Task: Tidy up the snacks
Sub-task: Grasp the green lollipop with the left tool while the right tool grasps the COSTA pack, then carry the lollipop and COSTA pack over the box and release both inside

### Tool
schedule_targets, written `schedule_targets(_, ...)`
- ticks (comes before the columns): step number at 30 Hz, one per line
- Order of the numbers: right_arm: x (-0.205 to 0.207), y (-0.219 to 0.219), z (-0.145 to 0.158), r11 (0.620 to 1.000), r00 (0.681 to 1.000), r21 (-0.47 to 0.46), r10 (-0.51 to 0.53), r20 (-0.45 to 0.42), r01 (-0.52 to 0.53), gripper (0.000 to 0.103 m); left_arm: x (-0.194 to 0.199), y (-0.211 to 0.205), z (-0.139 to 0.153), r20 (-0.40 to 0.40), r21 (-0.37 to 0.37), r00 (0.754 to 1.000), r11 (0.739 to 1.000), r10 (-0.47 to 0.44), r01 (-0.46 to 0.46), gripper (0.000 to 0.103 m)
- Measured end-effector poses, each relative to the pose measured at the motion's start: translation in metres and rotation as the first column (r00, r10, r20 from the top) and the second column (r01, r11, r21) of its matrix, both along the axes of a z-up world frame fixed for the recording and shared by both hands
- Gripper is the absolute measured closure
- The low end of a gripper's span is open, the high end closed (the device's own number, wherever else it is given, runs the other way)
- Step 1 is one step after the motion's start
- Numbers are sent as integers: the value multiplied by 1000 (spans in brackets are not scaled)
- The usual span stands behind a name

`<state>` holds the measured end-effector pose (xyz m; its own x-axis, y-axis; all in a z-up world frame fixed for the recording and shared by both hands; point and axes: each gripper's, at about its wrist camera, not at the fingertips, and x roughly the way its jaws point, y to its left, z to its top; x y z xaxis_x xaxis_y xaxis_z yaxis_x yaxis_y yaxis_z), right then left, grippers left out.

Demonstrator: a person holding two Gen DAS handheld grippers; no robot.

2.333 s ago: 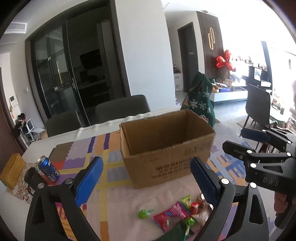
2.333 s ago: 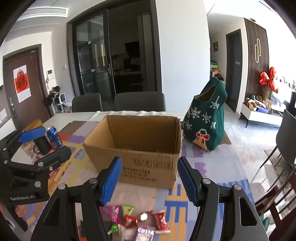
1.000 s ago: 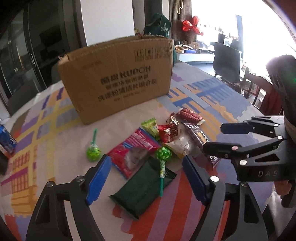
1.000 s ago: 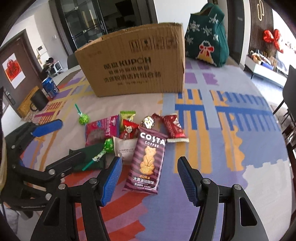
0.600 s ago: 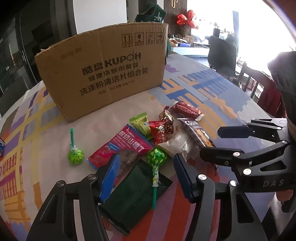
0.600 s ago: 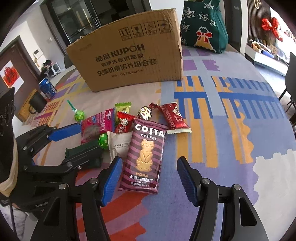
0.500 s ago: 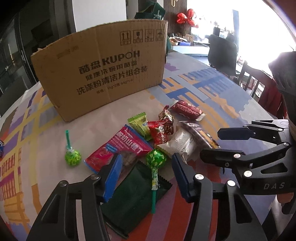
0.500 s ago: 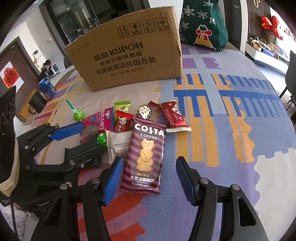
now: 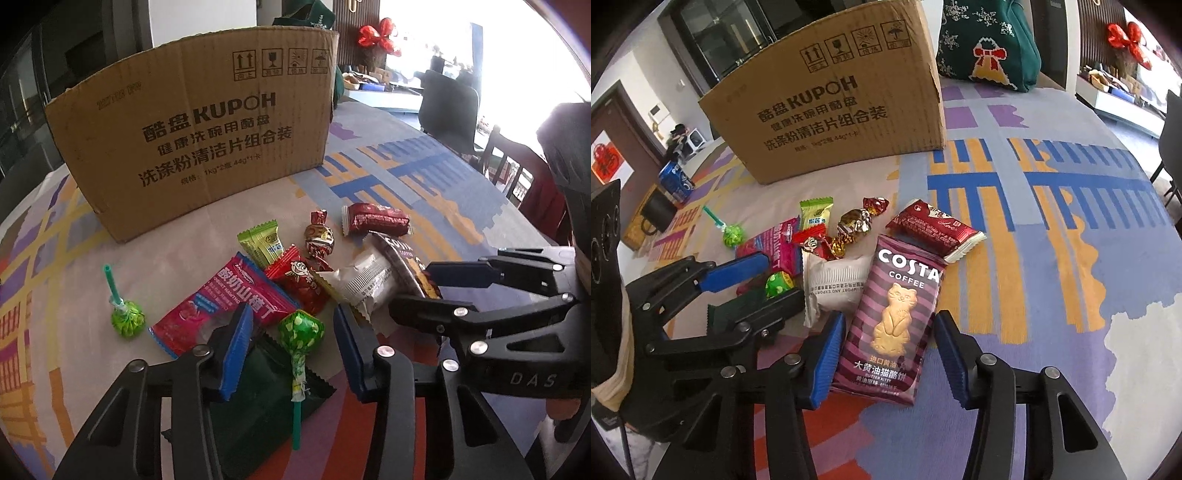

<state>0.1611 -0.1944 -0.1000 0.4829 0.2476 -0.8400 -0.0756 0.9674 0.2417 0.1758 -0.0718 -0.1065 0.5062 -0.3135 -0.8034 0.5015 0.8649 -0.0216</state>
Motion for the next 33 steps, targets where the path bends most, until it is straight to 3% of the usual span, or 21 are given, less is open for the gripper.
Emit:
schedule_targets(4,0,1,0,1000,1000,-11,0,3,0,56,2,1,1,-18,-5,1000,1000,13,-14,77)
schedule_targets(14,-8,0,7,1000,1000,-14,7,23,-6,63,-7,11,12,-45,-76,997,994,70,-73,78)
schedule_targets(33,-13,2,69,1000,981,-3,29,191,-29,63,-11,26,84,111,-154,979,976,172,-154,78)
